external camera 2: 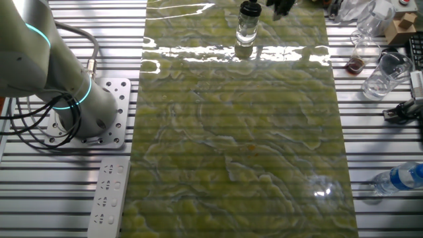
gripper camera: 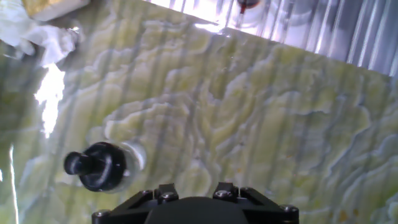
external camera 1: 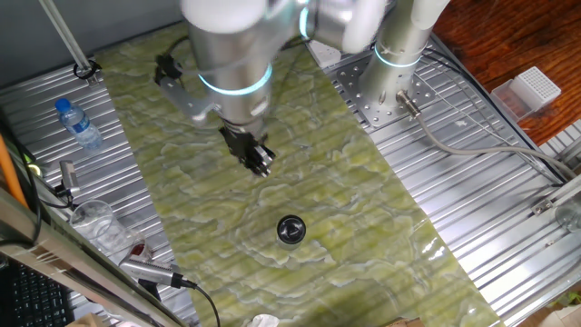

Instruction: Screw the lid onto the jar

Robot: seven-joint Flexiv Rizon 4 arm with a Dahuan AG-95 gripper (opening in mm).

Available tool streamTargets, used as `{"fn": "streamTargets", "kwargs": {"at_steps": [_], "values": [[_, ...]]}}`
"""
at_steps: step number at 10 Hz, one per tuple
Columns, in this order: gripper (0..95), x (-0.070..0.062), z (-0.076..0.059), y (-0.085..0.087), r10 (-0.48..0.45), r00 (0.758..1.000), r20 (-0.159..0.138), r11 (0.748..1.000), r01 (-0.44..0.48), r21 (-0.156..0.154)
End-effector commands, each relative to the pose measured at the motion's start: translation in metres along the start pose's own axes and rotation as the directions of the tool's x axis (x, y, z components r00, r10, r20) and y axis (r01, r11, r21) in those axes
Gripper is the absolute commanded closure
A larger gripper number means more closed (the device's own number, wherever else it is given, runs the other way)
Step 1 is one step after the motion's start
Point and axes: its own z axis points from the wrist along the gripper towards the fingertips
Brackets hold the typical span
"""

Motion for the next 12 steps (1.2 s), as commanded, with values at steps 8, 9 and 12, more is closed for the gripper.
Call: {"fn": "streamTargets", "kwargs": {"at_steps": [8,9,12], "values": [[19.0,-0.007,-0.001,0.047,0.149,0.989,-0.004,0.989,-0.149,0.010],[19.0,-0.007,0.001,0.051,0.173,0.985,-0.005,0.985,-0.173,0.010],[19.0,-0.009,0.007,0.064,0.249,0.968,-0.006,0.968,-0.249,0.012]]}}
